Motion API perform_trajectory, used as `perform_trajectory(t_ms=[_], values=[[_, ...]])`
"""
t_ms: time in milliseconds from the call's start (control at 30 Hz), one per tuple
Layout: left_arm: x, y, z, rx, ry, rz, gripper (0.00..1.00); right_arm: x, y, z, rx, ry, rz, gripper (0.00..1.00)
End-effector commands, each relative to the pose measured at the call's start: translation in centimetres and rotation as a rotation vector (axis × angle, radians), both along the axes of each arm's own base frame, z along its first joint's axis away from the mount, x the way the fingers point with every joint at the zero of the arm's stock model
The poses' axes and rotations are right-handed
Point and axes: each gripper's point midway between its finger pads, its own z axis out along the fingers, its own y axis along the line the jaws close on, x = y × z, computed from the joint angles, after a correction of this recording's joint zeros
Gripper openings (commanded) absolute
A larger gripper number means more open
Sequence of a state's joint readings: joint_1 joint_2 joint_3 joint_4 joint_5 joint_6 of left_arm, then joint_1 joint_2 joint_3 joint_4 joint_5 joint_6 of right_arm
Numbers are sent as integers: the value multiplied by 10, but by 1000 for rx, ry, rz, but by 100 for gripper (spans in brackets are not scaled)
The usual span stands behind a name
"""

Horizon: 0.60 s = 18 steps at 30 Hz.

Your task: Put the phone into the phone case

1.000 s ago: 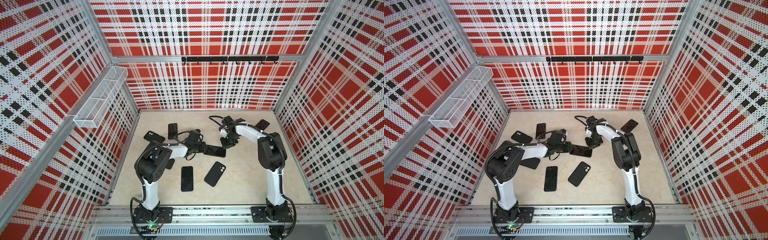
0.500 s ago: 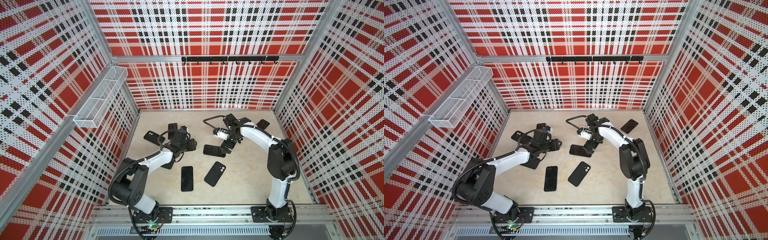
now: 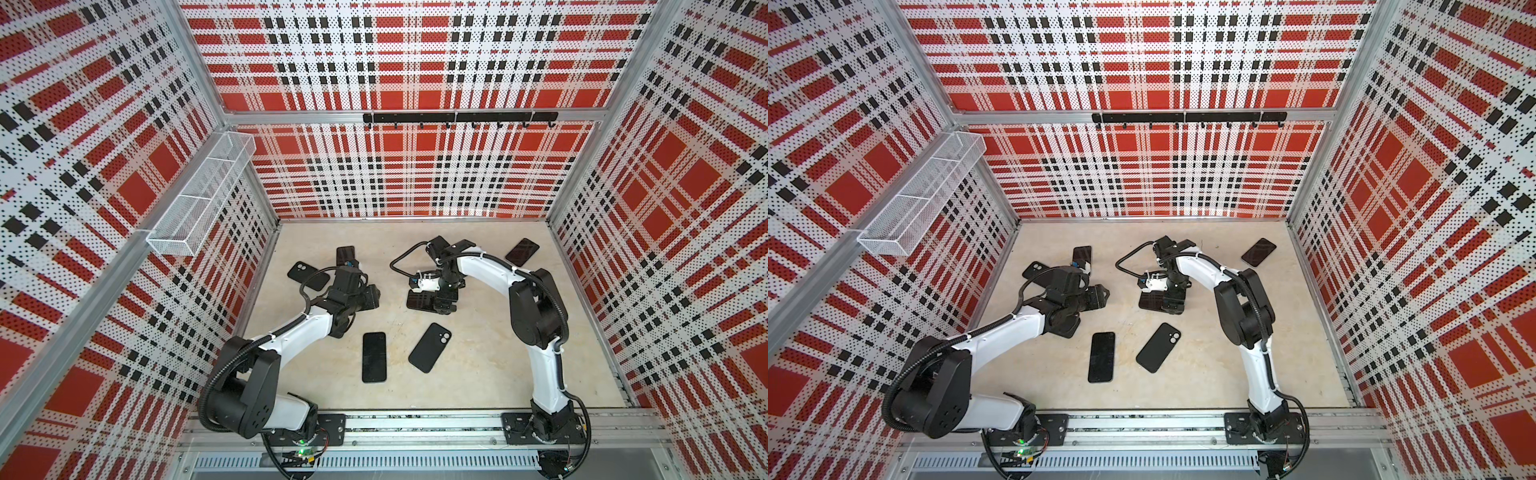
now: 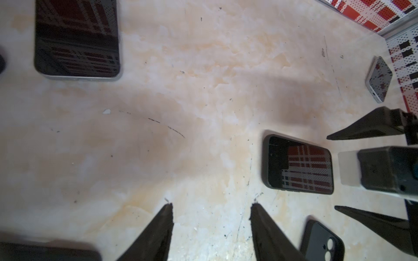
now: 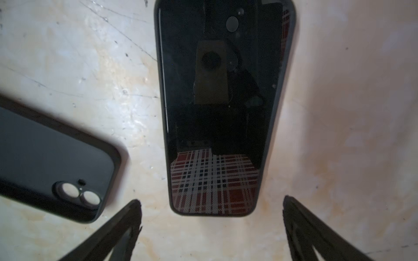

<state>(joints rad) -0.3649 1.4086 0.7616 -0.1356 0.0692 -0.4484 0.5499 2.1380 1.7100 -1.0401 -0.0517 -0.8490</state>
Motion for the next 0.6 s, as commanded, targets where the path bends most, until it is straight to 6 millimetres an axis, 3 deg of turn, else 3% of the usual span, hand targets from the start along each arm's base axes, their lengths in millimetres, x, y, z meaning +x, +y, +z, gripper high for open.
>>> perform_trajectory(t_ms=[0,233,333,467,567], values=[[14,12,18,41,-31,4,58,-1,8,-6,12,7,55,100],[50,47,56,92,-63,25,60,2,10,-28,3,32,53,100],[60,52,68,85,-76,8,61,-1,9,-36,-11,54,55,100],[66,69,71,149,-64,16,61,-8,6,-43,-22,94,49,100],[63,81,65,143,-52,31,61,-10,5,-46,-33,115,27,92]])
